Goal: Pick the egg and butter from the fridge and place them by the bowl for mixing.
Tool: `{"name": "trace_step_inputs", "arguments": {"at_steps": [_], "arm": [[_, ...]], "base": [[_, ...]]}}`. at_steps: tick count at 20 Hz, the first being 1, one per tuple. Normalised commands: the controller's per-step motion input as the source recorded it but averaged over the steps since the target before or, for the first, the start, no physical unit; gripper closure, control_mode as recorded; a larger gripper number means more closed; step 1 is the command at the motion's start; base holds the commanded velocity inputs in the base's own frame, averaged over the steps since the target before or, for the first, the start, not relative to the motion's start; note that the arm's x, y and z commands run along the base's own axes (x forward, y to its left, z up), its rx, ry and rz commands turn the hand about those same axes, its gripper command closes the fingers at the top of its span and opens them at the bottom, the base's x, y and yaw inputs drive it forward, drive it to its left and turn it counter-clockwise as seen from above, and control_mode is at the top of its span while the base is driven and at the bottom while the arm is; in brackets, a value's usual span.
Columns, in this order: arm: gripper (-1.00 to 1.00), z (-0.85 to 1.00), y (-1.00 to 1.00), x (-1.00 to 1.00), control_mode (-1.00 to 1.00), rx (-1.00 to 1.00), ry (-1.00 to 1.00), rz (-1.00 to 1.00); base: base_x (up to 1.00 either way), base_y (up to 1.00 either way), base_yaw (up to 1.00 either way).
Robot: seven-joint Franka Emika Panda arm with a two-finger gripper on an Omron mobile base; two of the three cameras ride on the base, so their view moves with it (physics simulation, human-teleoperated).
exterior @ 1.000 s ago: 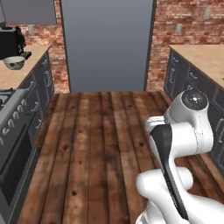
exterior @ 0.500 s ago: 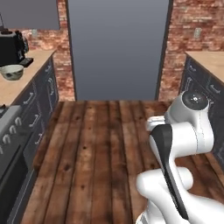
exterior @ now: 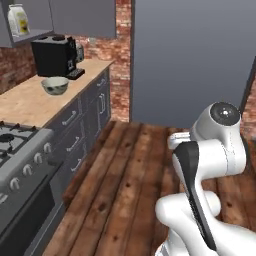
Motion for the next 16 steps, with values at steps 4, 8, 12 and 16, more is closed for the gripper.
{"name": "trace_step_inputs", "arguments": {"at_steps": [4,8,12,16], "arm": [[1.0,0.0,0.0,0.0,1.0,0.0,0.0,0.0],[1.0,0.0,0.0,0.0,1.0,0.0,0.0,0.0],[1.0,0.0,0.0,0.0,1.0,0.0,0.0,0.0],[1.0,0.0,0.0,0.0,1.0,0.0,0.0,0.0]], "base": [[1.0,0.0,0.48],[1.0,0.0,0.44],[1.0,0.0,0.45],[1.0,-0.04,0.5]]}}
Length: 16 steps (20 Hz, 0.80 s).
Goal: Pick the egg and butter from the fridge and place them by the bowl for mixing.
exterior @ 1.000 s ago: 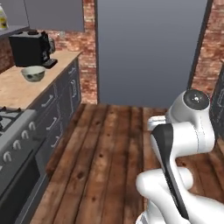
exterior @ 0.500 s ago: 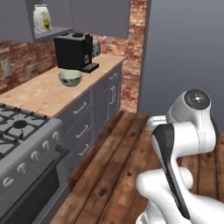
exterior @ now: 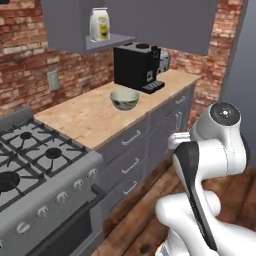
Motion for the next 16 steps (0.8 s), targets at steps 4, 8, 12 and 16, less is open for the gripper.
{"name": "trace_step_inputs", "arguments": {"at_steps": [4,8,12,16], "arm": [[1.0,0.0,0.0,0.0,1.0,0.0,0.0,0.0],[1.0,0.0,0.0,0.0,1.0,0.0,0.0,0.0],[1.0,0.0,0.0,0.0,1.0,0.0,0.0,0.0],[1.0,0.0,0.0,0.0,1.0,0.0,0.0,0.0]], "base": [[1.0,-0.13,0.59],[0.99,-0.13,0.63],[0.86,-0.25,0.58],[0.72,-0.27,0.56]]}}
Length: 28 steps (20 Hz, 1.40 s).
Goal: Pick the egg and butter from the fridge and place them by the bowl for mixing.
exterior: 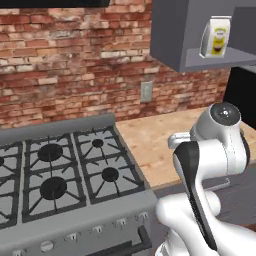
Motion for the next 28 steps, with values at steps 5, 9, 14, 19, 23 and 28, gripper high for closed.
{"name": "trace_step_inputs", "arguments": {"at_steps": [5,9,14,19,23,28], "arm": [[1.0,0.0,0.0,0.0,1.0,0.0,0.0,0.0],[1.0,0.0,0.0,0.0,1.0,0.0,0.0,0.0],[1.0,0.0,0.0,0.0,1.0,0.0,0.0,0.0],[1.0,0.0,0.0,0.0,1.0,0.0,0.0,0.0],[1.0,0.0,0.0,0.0,1.0,0.0,0.0,0.0],[1.0,0.0,0.0,0.0,1.0,0.0,0.0,0.0]], "base": [[0.23,-0.58,0.43],[-0.3,-0.76,0.09],[-0.15,-0.25,0.01],[0.11,0.0,0.0],[0.57,-0.15,0.0],[0.2,-0.46,0.03]]}}
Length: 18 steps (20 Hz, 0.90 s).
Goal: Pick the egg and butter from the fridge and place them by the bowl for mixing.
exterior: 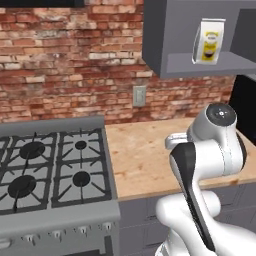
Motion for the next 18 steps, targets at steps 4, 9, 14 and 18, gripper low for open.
{"name": "trace_step_inputs", "arguments": {"at_steps": [4,9,14,18], "arm": [[1.0,0.0,0.0,0.0,1.0,0.0,0.0,0.0],[1.0,-0.11,-0.17,0.0,-1.0,0.01,0.12,0.0],[1.0,-0.23,-0.02,0.11,-1.0,0.05,0.25,0.0],[1.0,-0.24,-0.01,0.16,-1.0,0.05,0.25,0.0]], "base": [[0.0,-0.41,0.02],[0.0,0.0,0.0],[0.0,0.0,0.0],[0.0,0.0,0.0]]}}
